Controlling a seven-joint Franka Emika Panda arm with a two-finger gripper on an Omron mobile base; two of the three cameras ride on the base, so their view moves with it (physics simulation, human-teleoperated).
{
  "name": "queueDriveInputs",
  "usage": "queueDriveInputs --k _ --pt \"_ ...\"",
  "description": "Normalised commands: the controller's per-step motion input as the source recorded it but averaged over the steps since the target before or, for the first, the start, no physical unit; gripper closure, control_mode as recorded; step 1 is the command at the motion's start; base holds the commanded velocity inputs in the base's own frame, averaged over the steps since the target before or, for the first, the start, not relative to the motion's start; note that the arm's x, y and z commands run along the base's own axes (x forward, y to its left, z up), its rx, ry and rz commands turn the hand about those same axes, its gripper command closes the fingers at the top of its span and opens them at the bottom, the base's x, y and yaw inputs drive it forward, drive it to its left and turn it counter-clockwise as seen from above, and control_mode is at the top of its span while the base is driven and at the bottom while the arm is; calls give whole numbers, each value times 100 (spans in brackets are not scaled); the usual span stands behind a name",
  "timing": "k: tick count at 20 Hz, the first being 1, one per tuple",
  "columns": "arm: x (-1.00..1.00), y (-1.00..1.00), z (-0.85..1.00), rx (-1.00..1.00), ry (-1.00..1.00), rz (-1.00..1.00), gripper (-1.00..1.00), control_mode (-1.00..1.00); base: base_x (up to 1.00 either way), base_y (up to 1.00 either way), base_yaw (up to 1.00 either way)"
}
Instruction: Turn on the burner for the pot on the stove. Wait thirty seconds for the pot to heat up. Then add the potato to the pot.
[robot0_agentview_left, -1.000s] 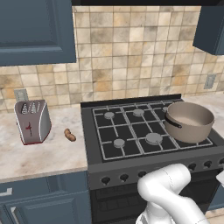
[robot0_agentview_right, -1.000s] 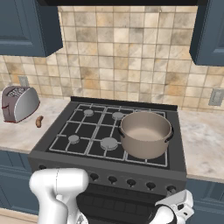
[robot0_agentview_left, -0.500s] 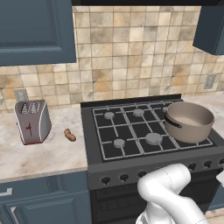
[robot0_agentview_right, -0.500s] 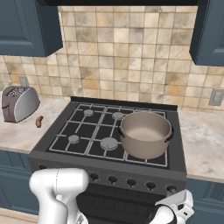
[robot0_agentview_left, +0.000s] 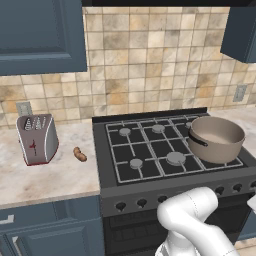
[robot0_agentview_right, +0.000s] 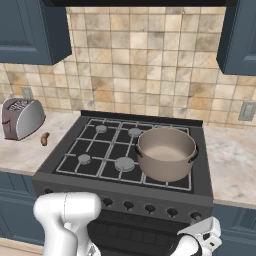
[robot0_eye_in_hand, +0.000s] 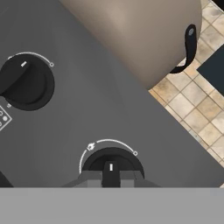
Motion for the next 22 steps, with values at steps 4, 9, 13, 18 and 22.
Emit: queueDriveInputs --k 4,9,13,18,22 --pt "0 0 0 0 0 0 100 -100 0 0 0" --pt "0 0 0 0 0 0 100 -100 0 0 0" --pt "0 0 0 0 0 0 100 -100 0 0 0" --pt "0 0 0 0 0 0 100 -100 0 0 0" --pt "0 0 0 0 0 0 100 -100 0 0 0"
